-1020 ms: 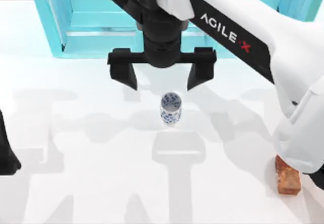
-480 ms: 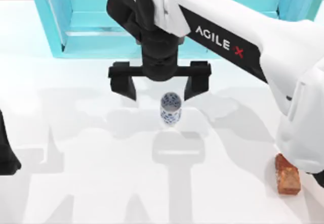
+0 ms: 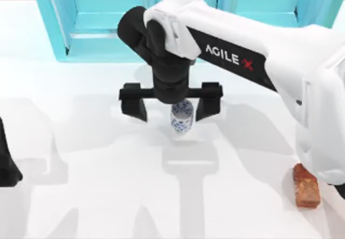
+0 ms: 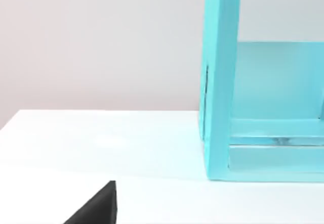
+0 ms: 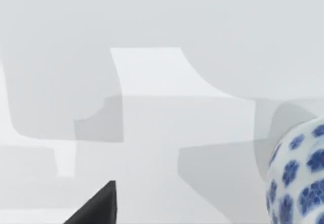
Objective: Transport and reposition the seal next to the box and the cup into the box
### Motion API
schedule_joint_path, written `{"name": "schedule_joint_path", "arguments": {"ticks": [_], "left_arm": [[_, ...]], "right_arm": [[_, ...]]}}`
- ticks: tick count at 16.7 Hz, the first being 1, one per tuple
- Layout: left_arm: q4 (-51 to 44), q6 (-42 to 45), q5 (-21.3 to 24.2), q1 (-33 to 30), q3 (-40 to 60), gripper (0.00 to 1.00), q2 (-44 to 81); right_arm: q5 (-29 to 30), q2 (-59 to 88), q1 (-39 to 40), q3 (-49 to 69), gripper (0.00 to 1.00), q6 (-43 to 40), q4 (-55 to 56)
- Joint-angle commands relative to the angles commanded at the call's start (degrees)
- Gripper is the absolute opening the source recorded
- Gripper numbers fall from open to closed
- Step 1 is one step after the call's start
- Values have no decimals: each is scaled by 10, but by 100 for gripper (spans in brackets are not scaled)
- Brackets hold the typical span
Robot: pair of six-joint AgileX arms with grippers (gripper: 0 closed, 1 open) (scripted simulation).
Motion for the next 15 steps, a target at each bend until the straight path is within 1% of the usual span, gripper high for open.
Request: {"name": "schedule_joint_path", "arguments": {"ticks": [1,14,15], "left_arm": [[0,0,0,0,0,100,0],[0,0,0,0,0,100,0],[0,0,0,0,0,100,0]], "right_arm": [[0,0,0,0,100,0,0],[0,0,0,0,2,0,0],[0,0,0,0,0,0,0]]}}
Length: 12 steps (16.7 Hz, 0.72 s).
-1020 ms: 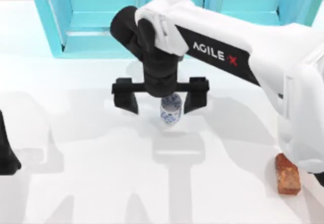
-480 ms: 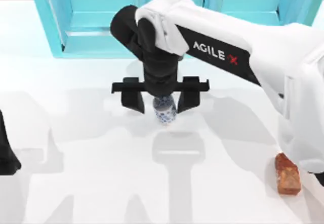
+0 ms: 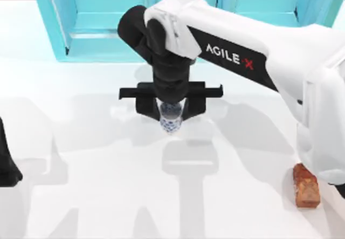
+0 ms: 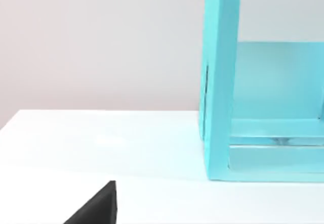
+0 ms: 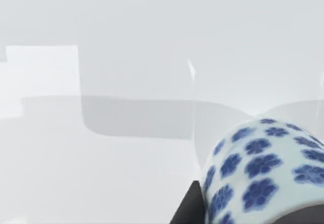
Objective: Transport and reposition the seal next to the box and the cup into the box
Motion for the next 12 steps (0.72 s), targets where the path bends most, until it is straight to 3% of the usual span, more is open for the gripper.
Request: {"name": "schedule_joint_path", "arguments": {"ticks": [12], "left_arm": [[0,0,0,0,0,100,0]], "right_arm": [[-2,-41,-26,-35,0,-23,-21]]}}
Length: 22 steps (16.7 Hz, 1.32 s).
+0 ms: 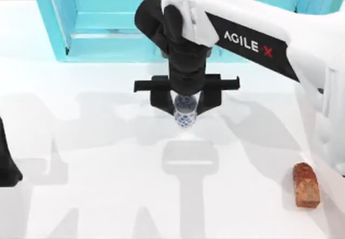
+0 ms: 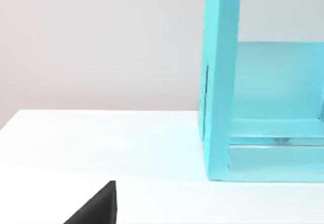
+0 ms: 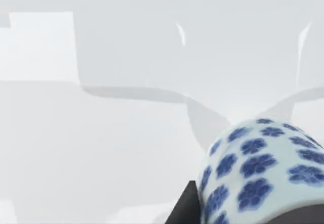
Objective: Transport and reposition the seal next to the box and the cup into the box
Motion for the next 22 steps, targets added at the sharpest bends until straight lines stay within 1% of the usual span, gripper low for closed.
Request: {"name": "schedule_joint_path", "arguments": {"ticks": [6,12,14,16,18,22], "left_arm": [[0,0,0,0,0,100,0],[0,0,0,0,0,100,0],[0,0,0,0,0,100,0],[0,0,0,0,0,100,0],[0,0,0,0,0,100,0],[0,0,0,0,0,100,0]], "right_arm": [[-7,-142,-62,-72,0,-67,-50],[-8,-152,-67,-77,0,-74,-53],[-9,-167,-86,-94,0,-92,-53],[-11,-195,-128,-132,0,-131,-50],[-15,-235,-188,-191,0,-188,-45],[-28,-355,-346,-359,0,-345,-24]]}}
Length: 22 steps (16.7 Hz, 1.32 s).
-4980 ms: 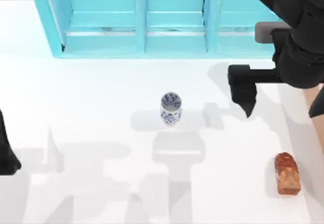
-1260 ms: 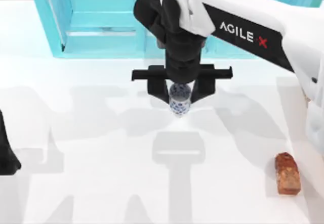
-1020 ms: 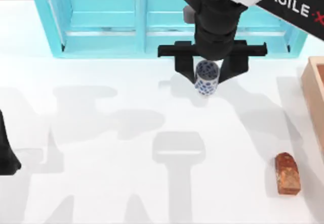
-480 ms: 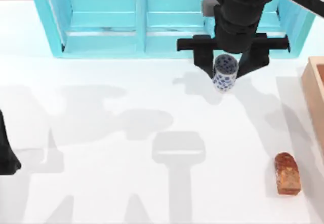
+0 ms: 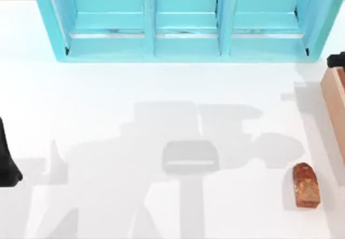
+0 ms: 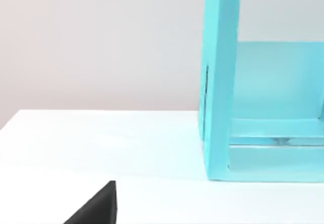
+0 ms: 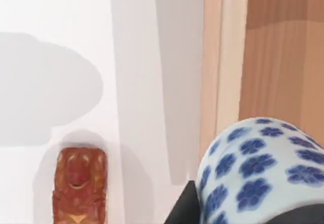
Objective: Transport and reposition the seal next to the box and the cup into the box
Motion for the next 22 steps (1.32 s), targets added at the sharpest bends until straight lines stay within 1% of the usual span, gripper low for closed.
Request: {"name": "schedule_joint_path", "arguments": {"ticks": [5,7,9,11,16,20,22], "left_arm": [[0,0,0,0,0,100,0],[0,0,0,0,0,100,0],[0,0,0,0,0,100,0],[0,0,0,0,0,100,0],[0,0,0,0,0,100,0],[0,0,0,0,0,100,0],[0,0,0,0,0,100,0]], "right_arm": [[-22,-185,-201,-222,0,-211,48],[-31,-245,-260,-284,0,-272,66],[-38,-282,-296,-320,0,-309,80],[-41,-294,-309,-333,0,-321,86],[-41,-293,-308,-333,0,-321,85],[-62,-330,-338,-379,0,-330,114],[-66,-337,-340,-400,0,-329,136]]}}
